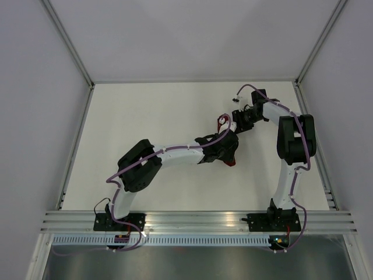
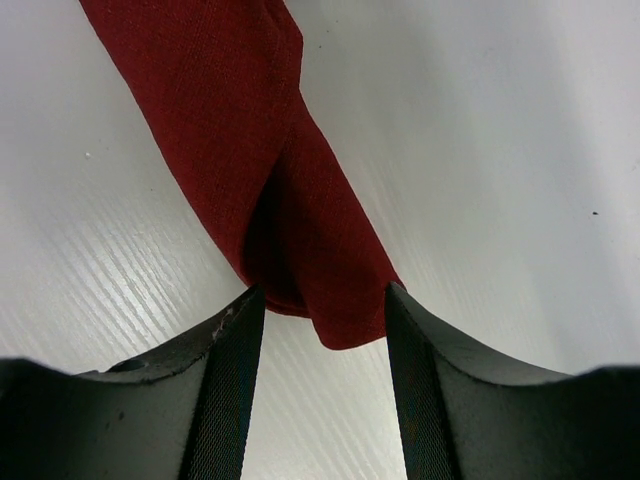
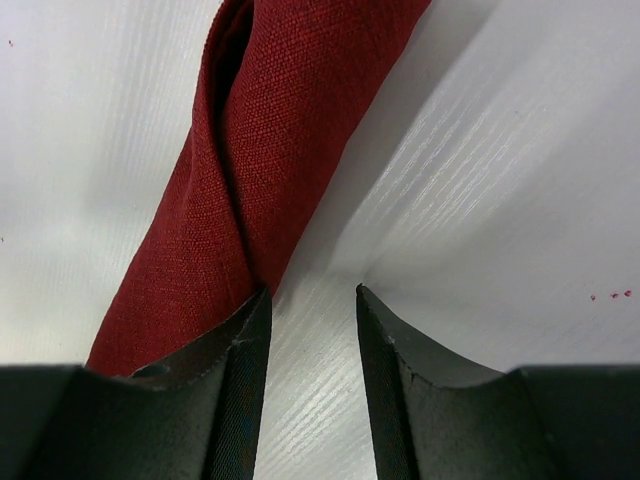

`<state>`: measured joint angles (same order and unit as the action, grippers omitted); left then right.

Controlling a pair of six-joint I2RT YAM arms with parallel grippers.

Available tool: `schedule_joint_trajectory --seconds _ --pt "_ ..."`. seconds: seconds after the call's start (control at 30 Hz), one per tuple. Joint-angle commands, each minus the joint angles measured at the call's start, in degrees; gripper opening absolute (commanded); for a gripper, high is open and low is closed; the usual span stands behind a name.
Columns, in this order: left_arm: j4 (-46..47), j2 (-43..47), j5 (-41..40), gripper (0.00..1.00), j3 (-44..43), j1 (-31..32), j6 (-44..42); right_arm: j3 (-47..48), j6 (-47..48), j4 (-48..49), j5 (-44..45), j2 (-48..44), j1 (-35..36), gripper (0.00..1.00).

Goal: Fold the napkin, place the utensils inside, and roll it up
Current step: Roll the napkin with the utensil

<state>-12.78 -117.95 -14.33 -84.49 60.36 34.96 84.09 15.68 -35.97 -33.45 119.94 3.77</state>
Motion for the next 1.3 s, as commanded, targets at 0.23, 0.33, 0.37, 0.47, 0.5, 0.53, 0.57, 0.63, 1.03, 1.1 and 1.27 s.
schedule_joint_trajectory --seconds 0.23,0.33,0.37,0.47,0.5,0.53,0.57,0.63,1.03,1.1,1.27 --pt "-6.28 -2.02 -3.77 0.57 -8.14 2.22 -6.65 -4.29 1.02 -3.32 1.72 -0.58 0.27 0.46" --pt "-12.16 -4.12 -5.79 0.57 -12.62 2.22 -7.09 -4.38 1.46 -4.02 1.02 -1.37 0.36 0.45" --pt "-13.06 -5.0 -6.23 0.57 -14.28 2.31 -7.19 -4.55 1.72 -4.46 0.5 -1.64 0.27 0.45" --pt "-14.56 -5.01 -7.99 0.57 -15.0 2.74 -7.36 -4.91 1.81 -4.73 0.05 -2.78 0.27 0.45" --pt "-14.65 -4.83 -8.95 0.57 -15.09 3.36 -7.54 -4.99 1.81 -4.64 0.23 -2.96 0.27 0.45" --pt "-14.82 -4.83 -9.14 0.58 -15.35 3.45 -7.63 -5.08 1.72 -4.55 0.49 -3.22 0.27 0.45" --pt "-15.52 -5.09 -8.97 0.58 -16.23 3.36 -7.71 -5.08 1.46 -4.03 0.75 -3.31 0.27 0.45" --pt "-16.49 -6.85 -8.96 0.58 -17.63 3.36 -8.24 -4.56 0.93 -4.02 1.02 -3.57 0.27 0.44" --pt "-18.78 -11.86 -10.72 0.59 -22.82 2.13 -6.84 1.16 -1.18 -5.43 0.58 -4.36 -0.96 0.44" --pt "-18.78 -12.65 -10.81 0.6 -23.35 1.69 -7.01 1.16 -1.44 -5.26 0.58 -4.54 -1.57 0.44" --pt "-20.35 -14.76 -11.42 0.6 -26.77 1.25 -8.32 1.07 -2.15 -3.94 1.19 -5.15 -3.15 0.42"
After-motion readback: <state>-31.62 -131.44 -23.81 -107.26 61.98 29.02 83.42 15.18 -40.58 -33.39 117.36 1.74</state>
